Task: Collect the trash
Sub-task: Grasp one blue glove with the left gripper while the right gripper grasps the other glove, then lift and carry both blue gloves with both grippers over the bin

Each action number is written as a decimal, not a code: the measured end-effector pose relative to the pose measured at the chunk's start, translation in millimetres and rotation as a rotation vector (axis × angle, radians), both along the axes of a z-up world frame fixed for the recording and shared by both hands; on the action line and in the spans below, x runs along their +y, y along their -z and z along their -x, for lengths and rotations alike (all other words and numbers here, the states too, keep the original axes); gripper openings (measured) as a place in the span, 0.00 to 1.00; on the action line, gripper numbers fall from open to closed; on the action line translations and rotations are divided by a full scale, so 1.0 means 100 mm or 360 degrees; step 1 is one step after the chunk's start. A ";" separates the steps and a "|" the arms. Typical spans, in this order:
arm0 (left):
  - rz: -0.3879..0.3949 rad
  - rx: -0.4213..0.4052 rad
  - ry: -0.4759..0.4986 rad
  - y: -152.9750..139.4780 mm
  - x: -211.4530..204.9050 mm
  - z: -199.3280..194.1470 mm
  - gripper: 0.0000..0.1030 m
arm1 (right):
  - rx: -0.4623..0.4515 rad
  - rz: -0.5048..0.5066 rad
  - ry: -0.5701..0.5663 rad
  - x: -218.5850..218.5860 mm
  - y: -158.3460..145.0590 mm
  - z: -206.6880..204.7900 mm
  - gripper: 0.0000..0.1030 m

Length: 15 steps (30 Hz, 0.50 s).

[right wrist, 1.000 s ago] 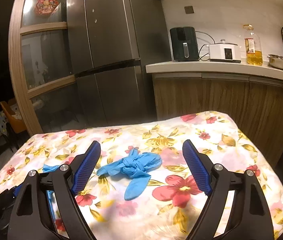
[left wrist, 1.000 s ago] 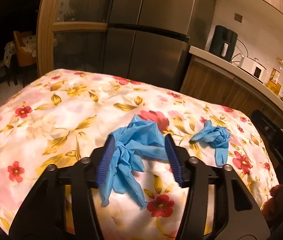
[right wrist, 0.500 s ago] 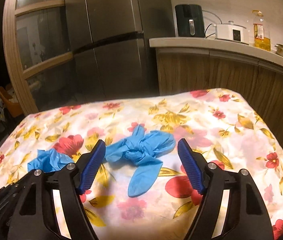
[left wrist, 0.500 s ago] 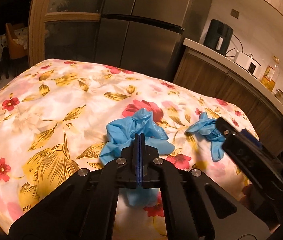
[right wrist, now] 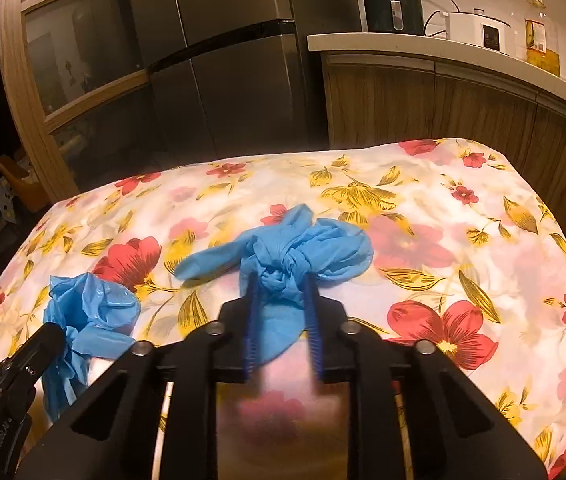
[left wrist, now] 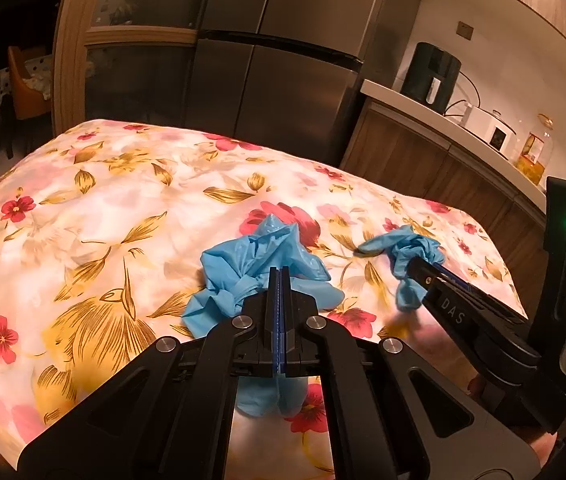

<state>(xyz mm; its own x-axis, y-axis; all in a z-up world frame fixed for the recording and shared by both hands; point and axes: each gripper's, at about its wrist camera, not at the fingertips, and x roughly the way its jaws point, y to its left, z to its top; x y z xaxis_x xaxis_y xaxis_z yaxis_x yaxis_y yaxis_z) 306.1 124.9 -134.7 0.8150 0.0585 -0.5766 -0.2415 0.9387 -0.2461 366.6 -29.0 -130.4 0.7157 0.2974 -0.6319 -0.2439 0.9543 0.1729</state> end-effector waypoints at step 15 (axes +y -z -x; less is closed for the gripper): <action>0.0022 -0.0116 0.0039 -0.19 -0.02 0.20 0.00 | -0.0252 -0.0148 0.0082 -0.56 -0.49 0.56 0.06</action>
<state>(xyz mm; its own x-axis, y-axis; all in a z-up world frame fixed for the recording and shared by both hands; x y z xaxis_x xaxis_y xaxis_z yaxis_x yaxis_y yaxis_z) 286.5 123.3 -115.4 0.8560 0.0308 -0.5161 -0.1997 0.9405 -0.2750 311.0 -85.3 -81.7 0.8197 0.3095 -0.4819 -0.2261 0.9480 0.2242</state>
